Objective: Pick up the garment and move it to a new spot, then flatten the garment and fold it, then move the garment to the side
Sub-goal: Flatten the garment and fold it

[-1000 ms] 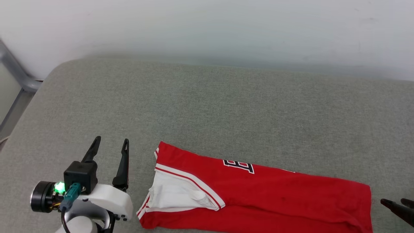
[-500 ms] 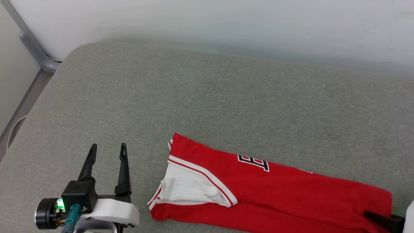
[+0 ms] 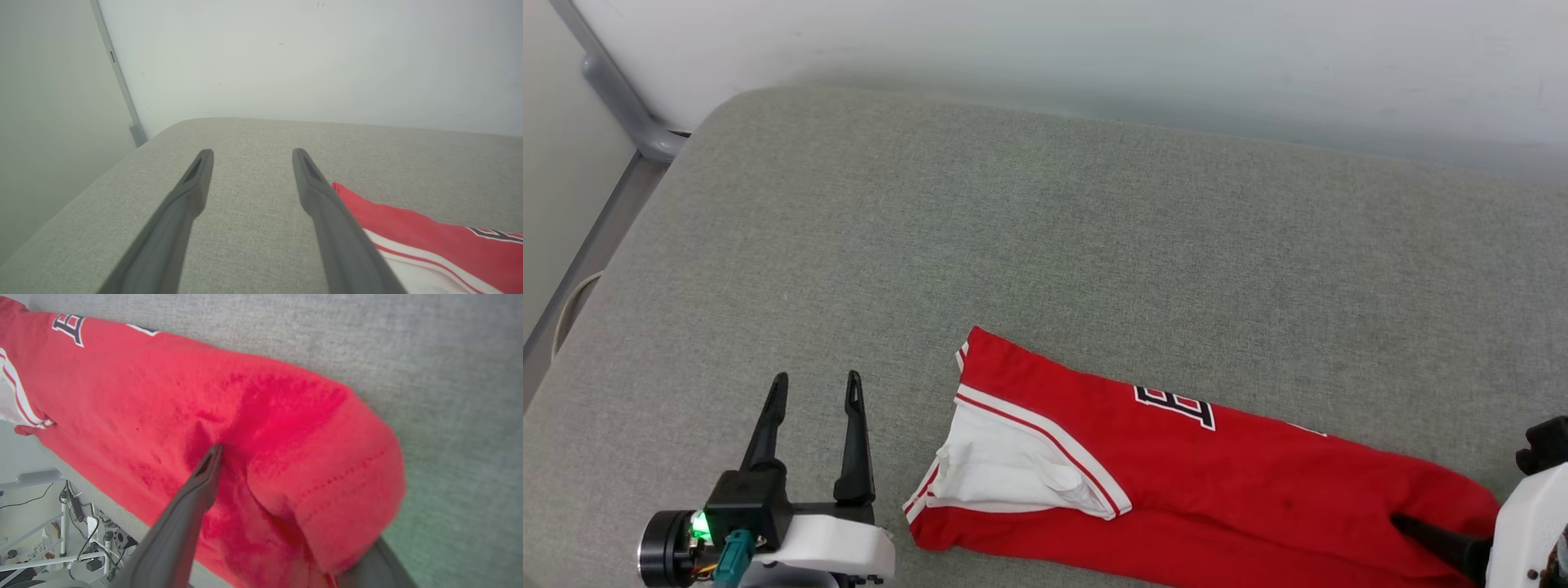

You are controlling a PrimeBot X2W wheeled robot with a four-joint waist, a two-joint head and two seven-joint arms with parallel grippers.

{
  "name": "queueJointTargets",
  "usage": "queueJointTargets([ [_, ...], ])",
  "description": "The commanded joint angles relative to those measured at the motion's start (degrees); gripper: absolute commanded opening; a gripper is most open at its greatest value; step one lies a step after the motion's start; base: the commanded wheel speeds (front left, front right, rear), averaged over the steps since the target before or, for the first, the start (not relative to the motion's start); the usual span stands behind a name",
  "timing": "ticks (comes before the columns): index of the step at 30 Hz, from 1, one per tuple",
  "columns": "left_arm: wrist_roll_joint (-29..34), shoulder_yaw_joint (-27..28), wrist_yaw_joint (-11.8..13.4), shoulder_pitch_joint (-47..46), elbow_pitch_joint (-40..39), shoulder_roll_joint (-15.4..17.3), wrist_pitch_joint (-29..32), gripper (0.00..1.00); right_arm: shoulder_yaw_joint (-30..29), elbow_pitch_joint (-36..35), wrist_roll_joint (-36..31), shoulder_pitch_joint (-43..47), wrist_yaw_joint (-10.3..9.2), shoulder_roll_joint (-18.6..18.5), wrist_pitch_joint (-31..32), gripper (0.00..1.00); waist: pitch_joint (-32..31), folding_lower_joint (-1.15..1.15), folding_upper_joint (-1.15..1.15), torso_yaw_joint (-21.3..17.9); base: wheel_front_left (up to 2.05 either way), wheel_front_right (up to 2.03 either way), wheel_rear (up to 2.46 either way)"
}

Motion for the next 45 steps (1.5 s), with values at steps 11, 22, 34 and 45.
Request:
queueJointTargets([
  [11,5.7,5.1,-4.2,3.1,1.9,-4.1,-0.3,1.00,5.1,3.2,0.4,0.8,0.04,-3.0,-6.6,0.00,-2.0,0.00,0.00,-1.4,0.00,0.00,0.00],
  [22,8.7,7.4,-6.7,5.7,2.1,-5.0,-0.3,1.00,3.6,6.3,1.6,1.9,0.04,-8.2,-11.0,0.00,-4.7,0.00,0.00,-3.3,0.00,0.00,0.00],
  [34,11.5,7.4,-7.0,7.7,2.1,-5.2,-0.3,1.00,1.3,11.2,-0.2,1.3,0.03,-12.5,-12.4,0.00,-7.1,0.00,0.00,-5.1,0.00,0.00,0.00],
  [45,11.6,7.1,-7.7,8.5,2.9,-5.4,-0.3,1.00,1.6,-5.2,4.4,3.8,0.07,-11.1,-7.8,0.00,-8.7,0.00,0.00,-5.9,0.00,0.00,0.00],
])
